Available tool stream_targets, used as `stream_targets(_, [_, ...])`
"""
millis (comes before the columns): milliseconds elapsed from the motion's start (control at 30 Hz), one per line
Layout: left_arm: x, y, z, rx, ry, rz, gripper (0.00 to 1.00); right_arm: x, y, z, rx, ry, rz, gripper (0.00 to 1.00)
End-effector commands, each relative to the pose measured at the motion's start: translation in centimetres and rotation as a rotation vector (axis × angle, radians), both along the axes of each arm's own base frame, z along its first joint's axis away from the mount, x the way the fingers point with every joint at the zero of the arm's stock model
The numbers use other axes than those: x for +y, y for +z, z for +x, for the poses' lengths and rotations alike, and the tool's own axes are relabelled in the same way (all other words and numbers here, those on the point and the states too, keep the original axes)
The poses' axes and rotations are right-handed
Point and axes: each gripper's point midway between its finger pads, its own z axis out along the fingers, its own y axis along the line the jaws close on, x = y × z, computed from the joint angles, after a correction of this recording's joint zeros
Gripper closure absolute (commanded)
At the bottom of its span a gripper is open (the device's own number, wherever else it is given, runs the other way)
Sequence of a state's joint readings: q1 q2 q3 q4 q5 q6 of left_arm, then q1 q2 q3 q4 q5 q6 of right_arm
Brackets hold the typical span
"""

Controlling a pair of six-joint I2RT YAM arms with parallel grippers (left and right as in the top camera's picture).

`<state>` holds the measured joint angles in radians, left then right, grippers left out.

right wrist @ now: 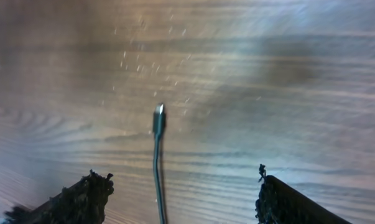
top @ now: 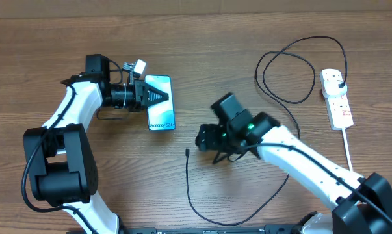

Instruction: Plug charger to phone and switch on socket

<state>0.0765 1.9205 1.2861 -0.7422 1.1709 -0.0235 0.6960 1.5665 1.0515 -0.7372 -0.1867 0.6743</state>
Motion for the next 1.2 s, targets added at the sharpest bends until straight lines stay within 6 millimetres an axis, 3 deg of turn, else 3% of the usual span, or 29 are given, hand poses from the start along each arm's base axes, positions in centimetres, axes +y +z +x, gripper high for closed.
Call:
stream_targets(0, [0.7,0.4,0.4,-0.029,0.018,0.003,0.96,0.7,0.2,-0.1,-0.050,-0.033,-0.051,0.23])
stream_targets(267, [0.8,-0.7,0.5,-0.062,0.022,0.012,0.96,2.4,-0.8,-1.7,-0.096,-0.026,-0.114,0.33])
stream_targets(533, [1.1,-1.3,0.9,-0.089,0.029,0.044,0.96,3.8,-4.7,-2.9,-0.028,-0.014,-0.159,0.41])
stream_targets(800, [1.1,-1.4,1.0,-0.094,0.032,0.056,0.96,5.0,-6.7,-3.1,-0.025,0.010,-0.166,0.44])
stream_targets(1167, [1.2,-1.5,0.9,-0.088,0.033,0.059,0.96,6.1,-7.6,-3.1,-0.051,0.033,-0.161,0.56])
